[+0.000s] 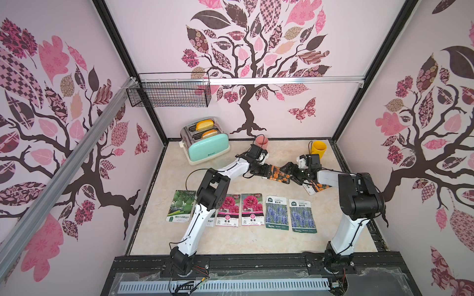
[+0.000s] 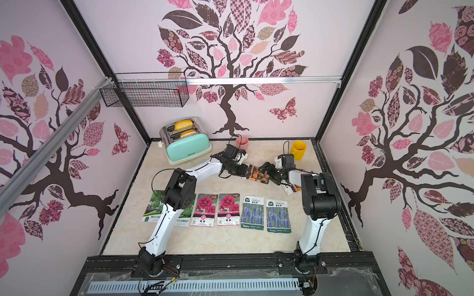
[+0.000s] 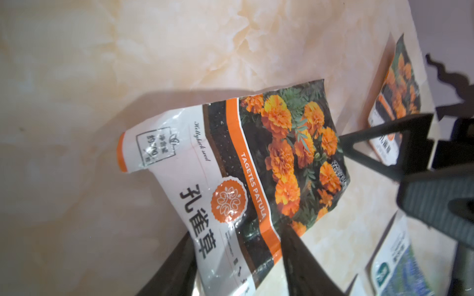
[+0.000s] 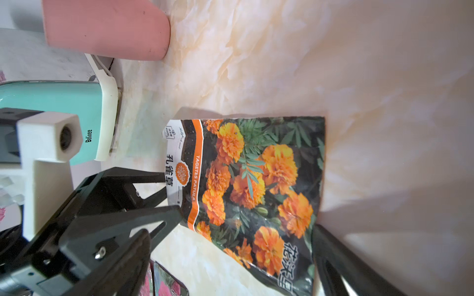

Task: Arrange the seed packets in a row
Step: Pick up the seed packet from the center of the board.

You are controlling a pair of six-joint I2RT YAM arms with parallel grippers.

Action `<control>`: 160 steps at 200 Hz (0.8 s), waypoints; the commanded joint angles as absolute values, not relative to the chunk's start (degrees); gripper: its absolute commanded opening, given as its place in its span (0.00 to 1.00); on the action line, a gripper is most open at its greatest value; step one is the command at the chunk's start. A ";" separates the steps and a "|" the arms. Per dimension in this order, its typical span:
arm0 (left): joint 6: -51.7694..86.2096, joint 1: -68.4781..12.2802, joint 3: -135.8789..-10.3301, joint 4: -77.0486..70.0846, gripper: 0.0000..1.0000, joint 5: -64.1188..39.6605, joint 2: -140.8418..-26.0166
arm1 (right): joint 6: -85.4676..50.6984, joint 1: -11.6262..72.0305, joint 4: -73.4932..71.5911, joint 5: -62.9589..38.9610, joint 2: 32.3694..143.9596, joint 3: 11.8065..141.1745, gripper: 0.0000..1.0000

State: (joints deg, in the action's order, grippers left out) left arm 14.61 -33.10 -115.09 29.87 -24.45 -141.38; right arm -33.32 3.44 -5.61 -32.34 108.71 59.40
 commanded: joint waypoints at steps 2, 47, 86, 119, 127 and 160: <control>16.39 -34.02 -111.65 31.84 0.15 -24.02 -143.64 | -34.21 4.09 -3.70 -34.33 110.44 57.63 0.99; 21.86 -32.00 -103.72 22.10 0.00 -23.12 -135.99 | -32.73 4.19 -3.01 -33.05 104.01 55.74 0.99; 27.78 -31.94 -95.98 14.71 0.00 -20.78 -124.58 | -32.16 4.14 -1.21 -32.87 94.52 54.61 0.99; 37.82 -31.93 -85.02 6.53 0.00 -19.10 -114.00 | -35.33 4.13 -5.17 -33.74 84.44 50.12 0.99; 41.04 -31.93 -81.73 3.71 0.00 -18.55 -111.60 | -37.00 4.13 -7.53 -34.94 82.24 48.38 1.00; 53.17 -32.75 -71.07 -6.00 0.00 -17.16 -103.82 | -44.56 4.93 -17.29 -38.78 75.93 41.22 1.00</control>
State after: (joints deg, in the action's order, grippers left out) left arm 41.80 -32.18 -76.84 3.09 -18.92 -106.67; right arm -38.37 4.05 -10.66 -35.35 78.41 45.12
